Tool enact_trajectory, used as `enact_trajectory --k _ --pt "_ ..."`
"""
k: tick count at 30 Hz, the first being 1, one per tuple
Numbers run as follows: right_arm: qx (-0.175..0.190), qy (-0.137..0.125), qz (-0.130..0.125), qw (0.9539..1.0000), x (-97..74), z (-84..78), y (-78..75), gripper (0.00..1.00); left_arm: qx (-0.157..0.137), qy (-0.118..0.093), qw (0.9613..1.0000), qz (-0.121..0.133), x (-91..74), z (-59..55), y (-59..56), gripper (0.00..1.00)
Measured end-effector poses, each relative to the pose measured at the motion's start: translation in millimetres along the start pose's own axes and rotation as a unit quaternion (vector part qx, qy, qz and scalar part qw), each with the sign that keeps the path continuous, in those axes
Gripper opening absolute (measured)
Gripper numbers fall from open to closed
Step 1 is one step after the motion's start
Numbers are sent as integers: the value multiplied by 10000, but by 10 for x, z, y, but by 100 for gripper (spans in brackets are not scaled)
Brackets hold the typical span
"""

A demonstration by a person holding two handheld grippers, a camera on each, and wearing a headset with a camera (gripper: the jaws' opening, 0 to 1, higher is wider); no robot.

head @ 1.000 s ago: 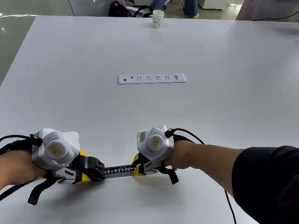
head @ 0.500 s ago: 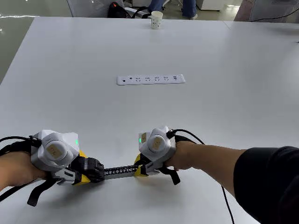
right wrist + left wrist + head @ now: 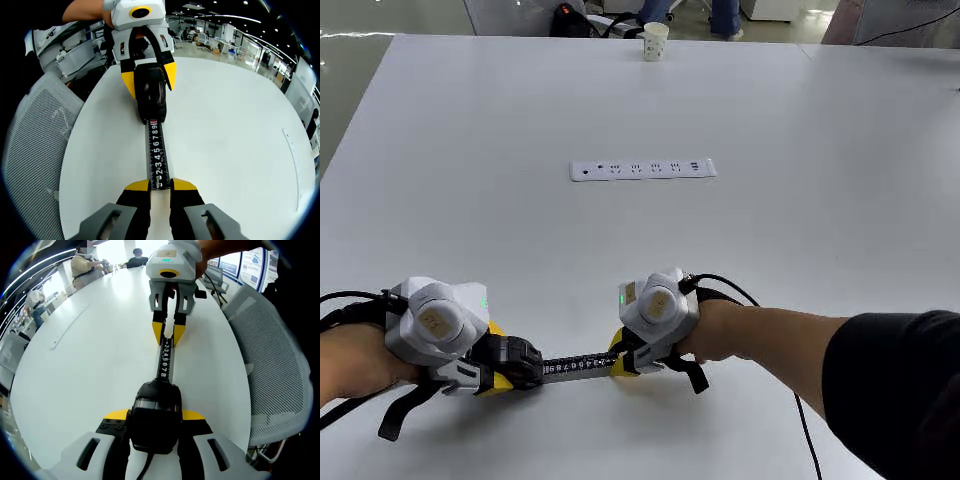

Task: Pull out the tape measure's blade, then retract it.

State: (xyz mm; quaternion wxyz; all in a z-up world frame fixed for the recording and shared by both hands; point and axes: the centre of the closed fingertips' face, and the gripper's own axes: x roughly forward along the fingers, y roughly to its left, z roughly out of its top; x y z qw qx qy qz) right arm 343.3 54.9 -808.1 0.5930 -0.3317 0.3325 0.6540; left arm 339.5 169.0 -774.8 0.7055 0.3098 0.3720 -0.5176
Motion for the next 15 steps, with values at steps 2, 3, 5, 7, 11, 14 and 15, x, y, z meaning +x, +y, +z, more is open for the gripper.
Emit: enact_trajectory --k 2,3,5,7,11,14,15 --pt "13 1 -7 10000 -10 -9 3 10 -2 3 10000 2 -2 2 -4 31" --pt "13 5 -6 10000 -13 -12 4 10 -1 4 10000 4 -3 5 -6 31" --pt "10 14 -10 10000 -18 -25 4 10 -2 8 10000 6 -5 9 -10 31" --pt "12 17 -16 10000 -25 -38 4 10 -2 9 10000 9 -9 11 -16 31" --pt "7 32 -24 10000 -40 -55 4 10 -6 9 10000 11 -11 14 -17 31" --pt "5 49 -26 10000 -47 -69 3 10 -8 10 10000 14 -12 11 -18 31" --pt "1 56 -26 10000 -51 -74 3 10 -8 9 10000 17 -12 11 -18 31"
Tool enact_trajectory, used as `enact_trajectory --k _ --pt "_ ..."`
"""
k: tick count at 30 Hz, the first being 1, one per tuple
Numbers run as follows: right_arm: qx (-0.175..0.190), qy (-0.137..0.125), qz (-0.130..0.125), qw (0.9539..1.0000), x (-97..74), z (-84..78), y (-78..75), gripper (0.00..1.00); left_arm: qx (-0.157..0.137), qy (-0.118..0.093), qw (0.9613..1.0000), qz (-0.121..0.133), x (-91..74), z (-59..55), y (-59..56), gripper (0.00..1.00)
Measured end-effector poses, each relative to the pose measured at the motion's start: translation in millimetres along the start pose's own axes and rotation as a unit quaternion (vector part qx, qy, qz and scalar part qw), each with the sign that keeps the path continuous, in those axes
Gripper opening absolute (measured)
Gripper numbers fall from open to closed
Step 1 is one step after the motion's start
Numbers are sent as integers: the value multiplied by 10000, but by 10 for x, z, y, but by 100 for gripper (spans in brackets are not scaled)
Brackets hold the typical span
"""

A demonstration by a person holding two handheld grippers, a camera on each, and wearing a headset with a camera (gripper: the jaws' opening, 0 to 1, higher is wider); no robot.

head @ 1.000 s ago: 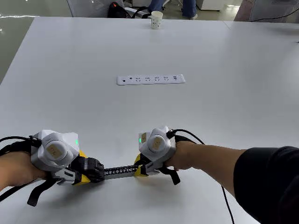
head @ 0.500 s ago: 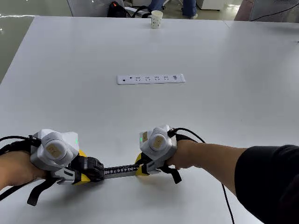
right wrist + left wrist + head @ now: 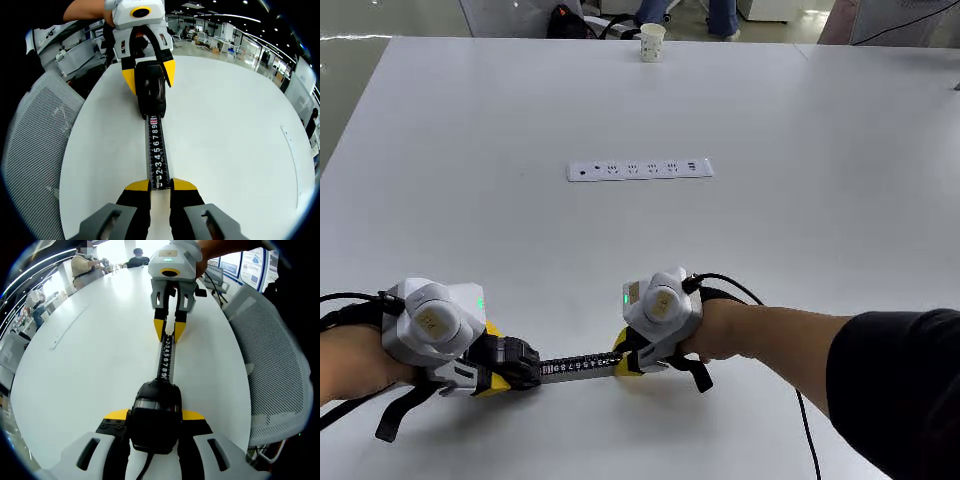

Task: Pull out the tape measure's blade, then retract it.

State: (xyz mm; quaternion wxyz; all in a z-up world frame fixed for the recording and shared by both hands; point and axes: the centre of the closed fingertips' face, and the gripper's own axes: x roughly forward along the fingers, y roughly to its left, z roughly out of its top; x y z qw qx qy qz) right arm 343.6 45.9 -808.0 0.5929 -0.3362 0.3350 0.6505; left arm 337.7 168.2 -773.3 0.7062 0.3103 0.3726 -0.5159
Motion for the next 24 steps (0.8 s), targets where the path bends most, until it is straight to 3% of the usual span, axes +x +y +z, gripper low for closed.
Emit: enact_trajectory --k 24 --pt "38 45 -36 10000 -67 -102 -1 10 -11 -28 10000 11 11 -17 17 31"
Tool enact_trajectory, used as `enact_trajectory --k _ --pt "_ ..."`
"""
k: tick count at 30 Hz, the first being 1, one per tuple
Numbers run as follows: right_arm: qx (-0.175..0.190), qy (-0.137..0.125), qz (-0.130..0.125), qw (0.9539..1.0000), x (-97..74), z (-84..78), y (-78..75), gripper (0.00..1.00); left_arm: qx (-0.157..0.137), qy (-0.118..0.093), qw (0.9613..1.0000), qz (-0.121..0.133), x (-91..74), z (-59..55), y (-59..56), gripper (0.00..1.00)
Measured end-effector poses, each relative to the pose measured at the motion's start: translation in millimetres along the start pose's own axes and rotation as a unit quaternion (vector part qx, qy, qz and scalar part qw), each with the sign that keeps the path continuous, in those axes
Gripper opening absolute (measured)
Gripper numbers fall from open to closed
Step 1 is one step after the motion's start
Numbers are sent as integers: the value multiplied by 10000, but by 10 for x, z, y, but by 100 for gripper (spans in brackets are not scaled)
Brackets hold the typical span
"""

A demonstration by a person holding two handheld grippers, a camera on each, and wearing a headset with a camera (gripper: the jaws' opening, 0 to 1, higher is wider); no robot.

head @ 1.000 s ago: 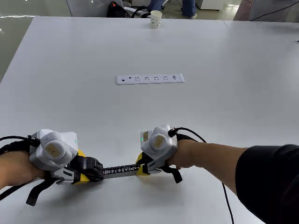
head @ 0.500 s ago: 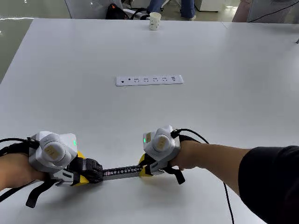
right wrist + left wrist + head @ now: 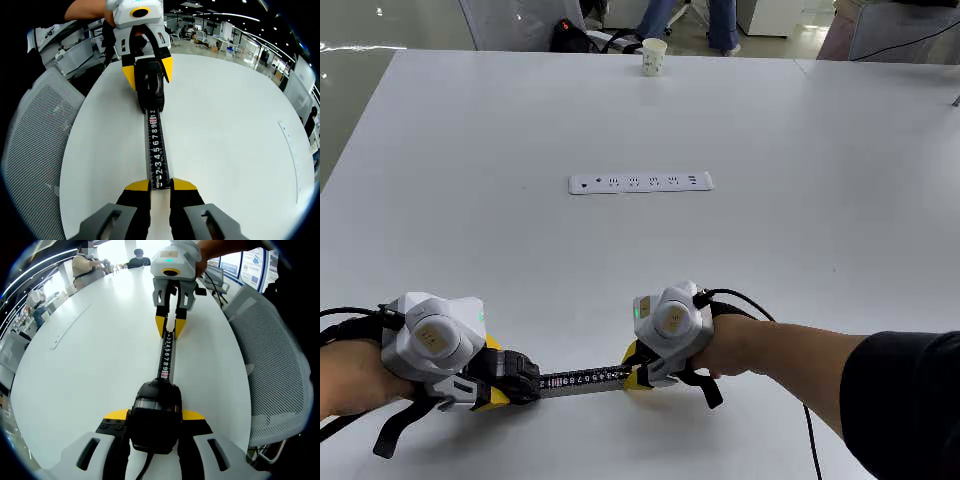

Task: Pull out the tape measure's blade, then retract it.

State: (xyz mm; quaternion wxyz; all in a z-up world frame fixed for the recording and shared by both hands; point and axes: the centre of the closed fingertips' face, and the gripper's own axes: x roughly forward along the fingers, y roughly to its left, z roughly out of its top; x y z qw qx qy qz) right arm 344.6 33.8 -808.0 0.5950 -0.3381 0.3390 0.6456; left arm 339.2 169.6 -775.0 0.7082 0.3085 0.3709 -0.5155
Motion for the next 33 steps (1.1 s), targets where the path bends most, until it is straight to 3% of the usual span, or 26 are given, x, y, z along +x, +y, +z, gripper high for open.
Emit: enact_trajectory --k 33 --pt "25 91 -25 10000 -78 -144 -22 10 -26 -10 10000 6 -12 9 -15 31"
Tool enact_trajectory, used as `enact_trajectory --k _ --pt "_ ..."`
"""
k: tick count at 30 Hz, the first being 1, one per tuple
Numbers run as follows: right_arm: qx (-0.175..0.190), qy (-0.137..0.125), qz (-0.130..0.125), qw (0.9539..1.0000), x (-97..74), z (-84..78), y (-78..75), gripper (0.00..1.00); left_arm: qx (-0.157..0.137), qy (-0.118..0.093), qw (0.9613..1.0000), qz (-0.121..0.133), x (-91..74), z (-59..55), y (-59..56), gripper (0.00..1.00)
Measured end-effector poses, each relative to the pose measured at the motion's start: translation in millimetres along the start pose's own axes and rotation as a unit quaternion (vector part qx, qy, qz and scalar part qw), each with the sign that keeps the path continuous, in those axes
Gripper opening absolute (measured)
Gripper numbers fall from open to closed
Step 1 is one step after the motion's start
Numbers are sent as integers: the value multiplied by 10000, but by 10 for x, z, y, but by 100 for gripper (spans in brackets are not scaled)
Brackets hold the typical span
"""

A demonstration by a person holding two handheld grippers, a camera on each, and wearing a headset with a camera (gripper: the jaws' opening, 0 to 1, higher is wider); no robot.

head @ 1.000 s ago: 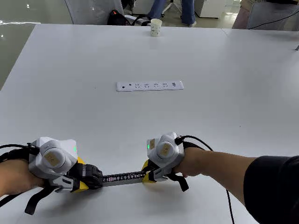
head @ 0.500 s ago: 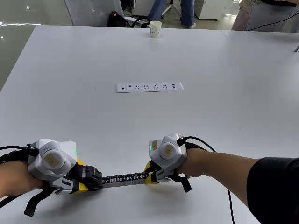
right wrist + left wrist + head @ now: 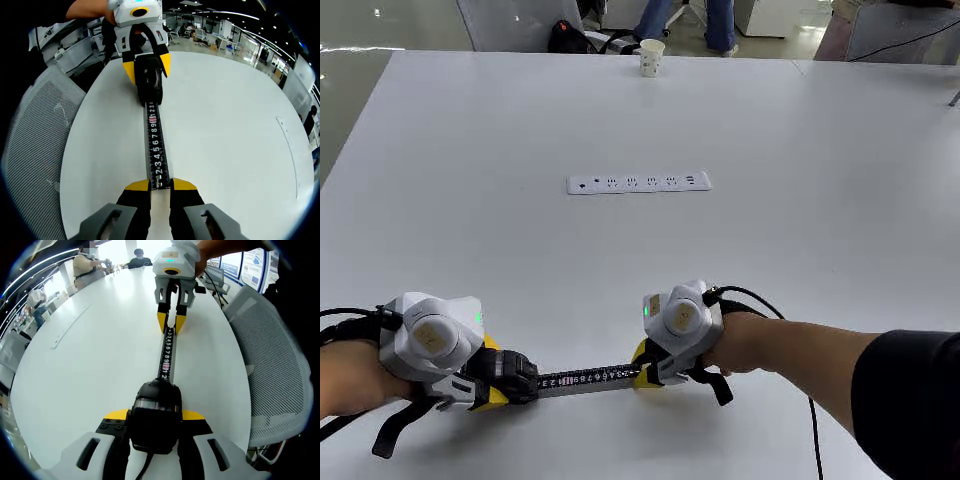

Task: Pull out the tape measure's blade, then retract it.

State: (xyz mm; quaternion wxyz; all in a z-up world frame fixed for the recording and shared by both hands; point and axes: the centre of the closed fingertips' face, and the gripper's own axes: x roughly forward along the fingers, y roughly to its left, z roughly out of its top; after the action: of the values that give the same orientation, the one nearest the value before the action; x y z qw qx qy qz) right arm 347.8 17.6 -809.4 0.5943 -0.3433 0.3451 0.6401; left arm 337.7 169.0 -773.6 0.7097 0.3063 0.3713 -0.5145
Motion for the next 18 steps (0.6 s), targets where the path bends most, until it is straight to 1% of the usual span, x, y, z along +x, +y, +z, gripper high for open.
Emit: enact_trajectory --k 18 --pt "64 14 -16 10000 -51 -54 6 9 -12 -13 10000 6 12 -4 6 31"
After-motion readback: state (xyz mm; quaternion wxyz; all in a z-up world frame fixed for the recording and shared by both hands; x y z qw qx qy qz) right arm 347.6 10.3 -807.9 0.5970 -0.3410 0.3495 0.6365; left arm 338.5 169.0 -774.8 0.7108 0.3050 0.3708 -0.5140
